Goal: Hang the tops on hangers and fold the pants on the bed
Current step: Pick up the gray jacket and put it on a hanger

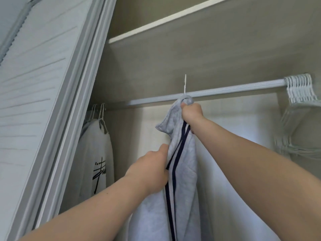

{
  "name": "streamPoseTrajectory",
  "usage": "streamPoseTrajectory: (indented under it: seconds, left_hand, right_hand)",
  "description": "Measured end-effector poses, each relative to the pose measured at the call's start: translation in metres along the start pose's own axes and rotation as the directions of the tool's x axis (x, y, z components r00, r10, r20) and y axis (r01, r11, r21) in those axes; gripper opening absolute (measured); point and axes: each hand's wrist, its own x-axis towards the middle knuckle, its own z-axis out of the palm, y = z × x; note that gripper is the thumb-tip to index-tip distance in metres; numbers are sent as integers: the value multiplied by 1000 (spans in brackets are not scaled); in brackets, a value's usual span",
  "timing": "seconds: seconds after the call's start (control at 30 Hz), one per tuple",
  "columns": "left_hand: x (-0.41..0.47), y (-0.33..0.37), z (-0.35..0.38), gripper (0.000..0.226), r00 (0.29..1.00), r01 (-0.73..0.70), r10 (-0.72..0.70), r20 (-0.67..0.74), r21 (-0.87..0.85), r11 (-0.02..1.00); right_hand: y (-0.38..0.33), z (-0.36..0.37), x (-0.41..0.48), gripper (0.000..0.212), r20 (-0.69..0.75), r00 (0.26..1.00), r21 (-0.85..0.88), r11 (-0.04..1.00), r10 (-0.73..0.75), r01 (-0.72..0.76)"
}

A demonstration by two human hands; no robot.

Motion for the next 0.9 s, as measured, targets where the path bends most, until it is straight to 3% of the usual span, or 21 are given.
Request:
streamPoseTrajectory:
  seconds: [0.23,0.47,0.6,0.67,0.8,0.9]
  left_hand:
    - [16,-3,7,34,998,-53,50,34,92,994]
    - [8,-16,23,25,994,-53,42,99,111,992]
    - [3,-27,22,27,993,-43,32,110,96,994]
    - [-1,-35,22,28,993,-34,23,112,92,995]
    - [-9,-48,16,21,990,-17,7,144,66,998]
    - [-13,-56,13,24,988,-1,-11,154,75,997]
  right_hand:
    - [23,-3,21,42,62,997,-66,996,55,-51]
    - [42,7,7,42,172,977,-123,987,127,-107]
    - [39,5,-9,9,241,970,-152,988,21,17]
    - [39,1,-20,20,290,956,-213,971,-45,110]
    - [44,-4,-55,18,383,911,-363,883,-149,297]
    - [52,-5,-75,20,363,883,-396,809,-296,434]
